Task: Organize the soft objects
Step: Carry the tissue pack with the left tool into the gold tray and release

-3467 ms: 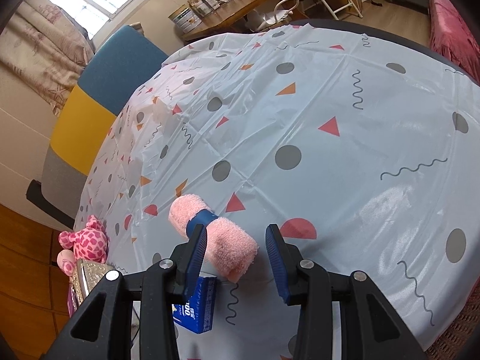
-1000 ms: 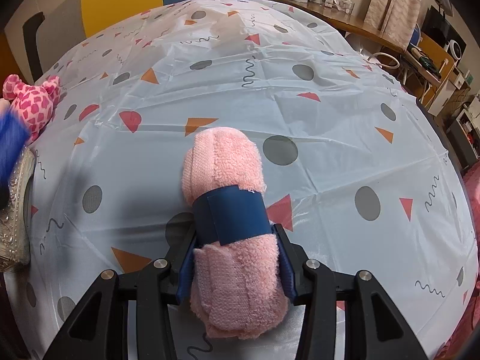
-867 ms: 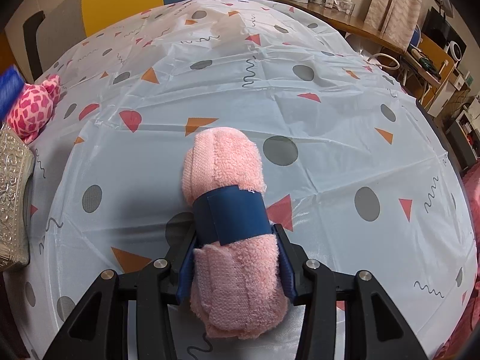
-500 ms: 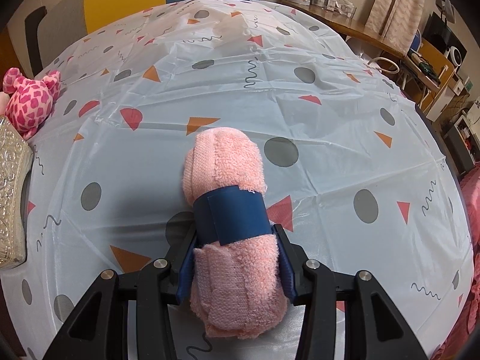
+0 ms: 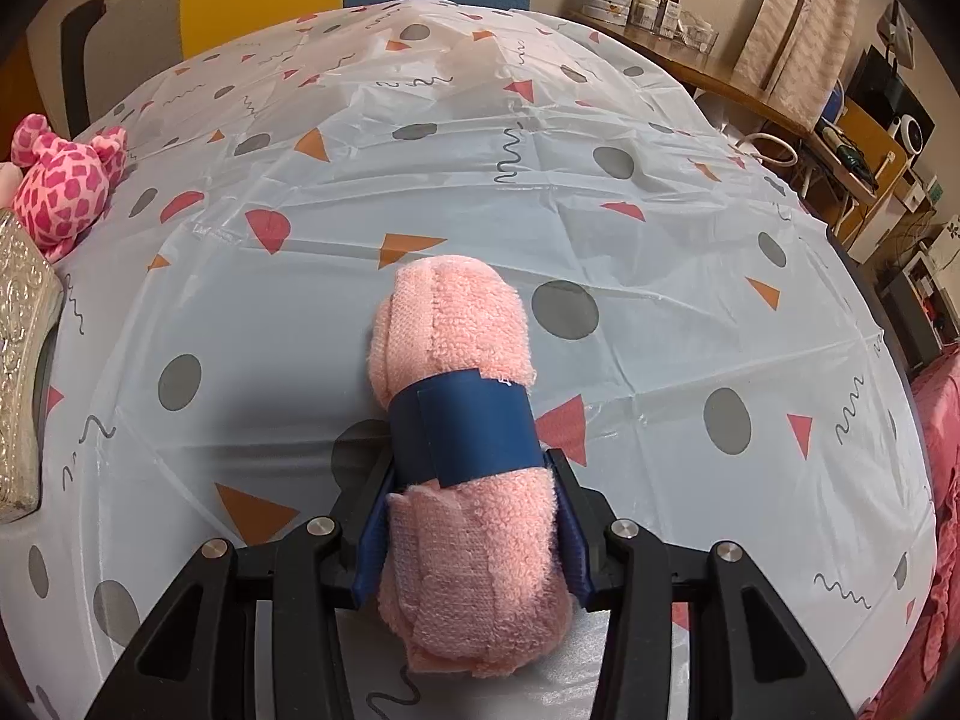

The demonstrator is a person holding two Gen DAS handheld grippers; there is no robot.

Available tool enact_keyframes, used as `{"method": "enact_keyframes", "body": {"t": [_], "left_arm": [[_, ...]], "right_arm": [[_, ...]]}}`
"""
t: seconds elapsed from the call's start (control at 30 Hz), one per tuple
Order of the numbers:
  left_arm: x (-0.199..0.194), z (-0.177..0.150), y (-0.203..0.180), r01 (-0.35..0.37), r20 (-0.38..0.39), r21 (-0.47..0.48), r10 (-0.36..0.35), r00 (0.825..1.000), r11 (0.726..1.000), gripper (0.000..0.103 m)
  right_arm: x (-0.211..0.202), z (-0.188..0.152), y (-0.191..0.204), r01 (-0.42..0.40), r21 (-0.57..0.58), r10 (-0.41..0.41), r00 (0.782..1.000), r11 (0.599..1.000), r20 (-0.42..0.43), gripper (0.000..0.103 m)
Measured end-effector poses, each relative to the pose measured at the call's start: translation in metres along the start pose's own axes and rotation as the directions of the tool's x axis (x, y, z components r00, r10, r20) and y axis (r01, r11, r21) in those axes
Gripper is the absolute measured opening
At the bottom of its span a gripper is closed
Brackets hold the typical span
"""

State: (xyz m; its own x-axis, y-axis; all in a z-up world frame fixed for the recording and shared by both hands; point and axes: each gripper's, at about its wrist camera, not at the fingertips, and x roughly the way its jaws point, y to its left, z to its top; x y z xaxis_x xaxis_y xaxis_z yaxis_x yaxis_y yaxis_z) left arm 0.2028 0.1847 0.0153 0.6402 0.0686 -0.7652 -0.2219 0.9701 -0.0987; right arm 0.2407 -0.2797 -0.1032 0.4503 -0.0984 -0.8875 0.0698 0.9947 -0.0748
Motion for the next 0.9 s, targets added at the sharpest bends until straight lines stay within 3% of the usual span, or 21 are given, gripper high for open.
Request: {"method": "enact_keyframes", "body": {"t": [0.3,0.9], "left_arm": [[-0.044,-0.061,0.004,0.025,0.03,0.041,-0.026,0.999,0.999,0.052],[-0.099,-0.145,0.016,-0.064,0.102,0.065,0.058,0.993,0.996,0.052]], "right_arm": [[-0.001,-0.002,0.003,0.012,-0.019,-0.012,1.0,1.0,0.013,0.046],[-0.003,-0.008,0.01,0.049,-0.073,-0.046,0.998,0.996,0.038,0.046]]}}
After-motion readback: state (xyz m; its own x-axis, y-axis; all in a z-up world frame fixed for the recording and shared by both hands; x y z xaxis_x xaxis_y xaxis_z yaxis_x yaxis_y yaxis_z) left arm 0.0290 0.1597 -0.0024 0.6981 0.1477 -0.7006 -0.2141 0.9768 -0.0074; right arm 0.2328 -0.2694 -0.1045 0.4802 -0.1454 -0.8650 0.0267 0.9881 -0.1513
